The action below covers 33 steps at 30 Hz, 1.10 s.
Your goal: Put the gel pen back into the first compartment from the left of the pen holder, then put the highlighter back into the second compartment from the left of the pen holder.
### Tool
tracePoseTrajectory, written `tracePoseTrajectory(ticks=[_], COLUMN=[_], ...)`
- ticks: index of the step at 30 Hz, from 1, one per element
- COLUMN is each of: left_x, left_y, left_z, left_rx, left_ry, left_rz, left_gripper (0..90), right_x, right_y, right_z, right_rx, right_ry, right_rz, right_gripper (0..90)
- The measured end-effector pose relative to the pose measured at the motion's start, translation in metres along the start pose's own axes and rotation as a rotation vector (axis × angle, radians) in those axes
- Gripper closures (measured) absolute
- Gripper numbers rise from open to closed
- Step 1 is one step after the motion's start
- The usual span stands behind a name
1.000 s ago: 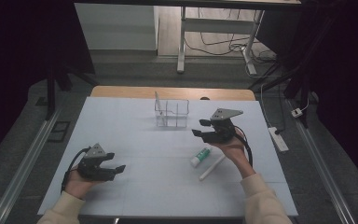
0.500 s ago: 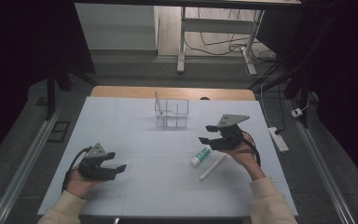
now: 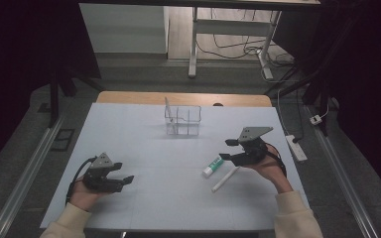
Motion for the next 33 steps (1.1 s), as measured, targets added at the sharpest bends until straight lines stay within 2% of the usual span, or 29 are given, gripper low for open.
tracePoseTrajectory(ticks=[7,11,17,25,33], left_x=[0.0,-0.001,-0.002,-0.001,-0.001], left_y=[0.001,0.001,0.001,0.001,0.001], left_z=[0.0,0.001,0.001,0.0,0.0], left_rx=[0.001,0.0,0.0,0.003,0.002], left_ry=[-0.002,-0.004,-0.004,-0.003,-0.003], left_rz=[0.002,-0.001,0.001,0.003,0.005], left_gripper=[28.7,28.7,28.7,28.7,28.7], right_x=[-0.001,0.001,0.004,0.003,0.006], right_y=[0.006,0.008,0.011,0.014,0.017], right_z=[0.002,0.006,0.011,0.015,0.019], right_rx=[-0.022,-0.041,-0.088,-0.147,-0.171], right_ry=[-0.025,-0.058,-0.089,-0.105,-0.121], right_rz=[0.035,0.059,0.096,0.143,0.171], right_gripper=[40.8,40.8,40.3,40.0,39.2])
Point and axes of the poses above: each handheld gripper's, and its own axes: x roughly forward along the jaws, y roughly out of its underside, z roughly to its left, the point moved 5 cm from there along x, roughly forward along the jaws, and after that the axes turned 6 degrees about x, right-handed, at the moved point
